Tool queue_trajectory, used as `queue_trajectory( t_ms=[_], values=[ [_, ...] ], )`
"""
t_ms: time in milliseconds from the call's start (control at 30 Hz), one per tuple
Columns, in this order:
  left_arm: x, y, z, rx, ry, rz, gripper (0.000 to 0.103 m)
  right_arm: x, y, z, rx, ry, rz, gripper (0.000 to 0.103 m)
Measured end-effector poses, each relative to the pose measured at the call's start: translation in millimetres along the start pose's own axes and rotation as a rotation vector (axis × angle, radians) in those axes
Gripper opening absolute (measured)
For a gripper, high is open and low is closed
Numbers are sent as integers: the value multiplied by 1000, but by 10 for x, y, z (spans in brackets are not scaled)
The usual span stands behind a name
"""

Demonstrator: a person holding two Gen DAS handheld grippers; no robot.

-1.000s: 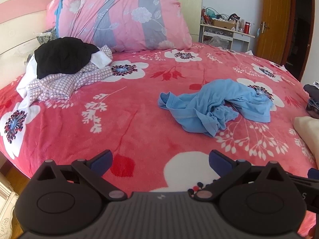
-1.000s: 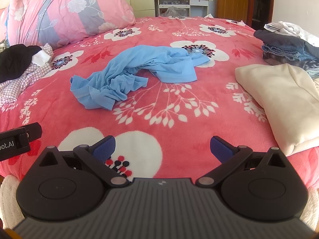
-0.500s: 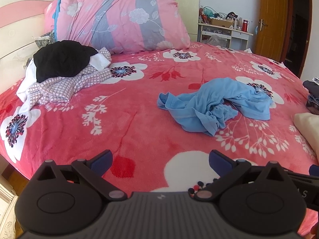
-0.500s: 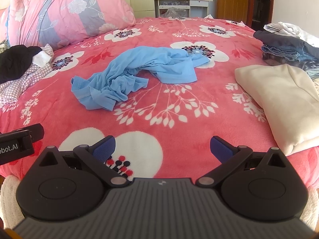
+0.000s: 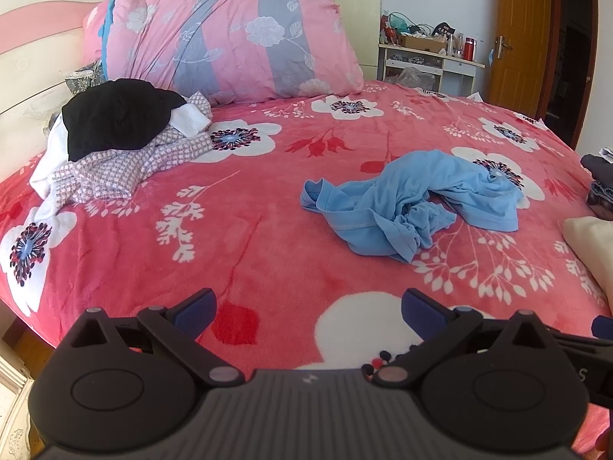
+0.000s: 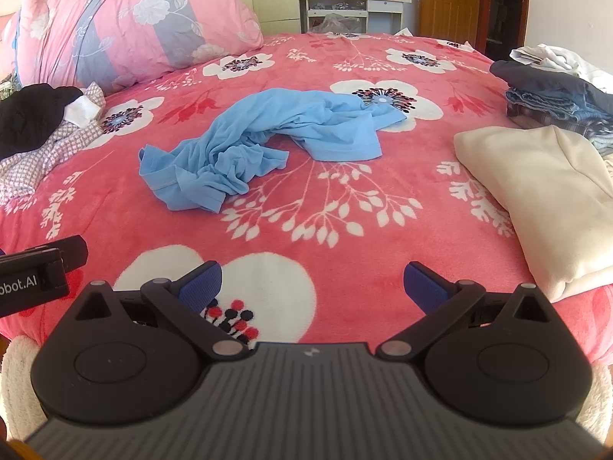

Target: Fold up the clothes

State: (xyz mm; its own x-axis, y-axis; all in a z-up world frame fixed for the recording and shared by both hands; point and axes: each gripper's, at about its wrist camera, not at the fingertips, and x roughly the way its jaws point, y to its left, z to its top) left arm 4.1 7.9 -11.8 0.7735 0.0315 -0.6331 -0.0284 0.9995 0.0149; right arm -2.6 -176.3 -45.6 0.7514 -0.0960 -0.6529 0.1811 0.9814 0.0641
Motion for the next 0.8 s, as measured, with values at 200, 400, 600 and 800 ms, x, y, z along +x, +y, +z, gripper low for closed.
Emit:
queue_trajectory(
  t_ms=[200,400,600,800],
  values=[
    [12,-4,13,3,-1,0,103,19,19,10,-3,3,0,102],
    [28,-8,27,8,-2,0,103,39,28,21,-5,4,1,102],
    [56,-12,36,11,2,-1,103,64,32,32,-5,7,0,102],
    [88,-22,39,15,5,-3,103,98,30,29,0,10,-2,102]
  ],
)
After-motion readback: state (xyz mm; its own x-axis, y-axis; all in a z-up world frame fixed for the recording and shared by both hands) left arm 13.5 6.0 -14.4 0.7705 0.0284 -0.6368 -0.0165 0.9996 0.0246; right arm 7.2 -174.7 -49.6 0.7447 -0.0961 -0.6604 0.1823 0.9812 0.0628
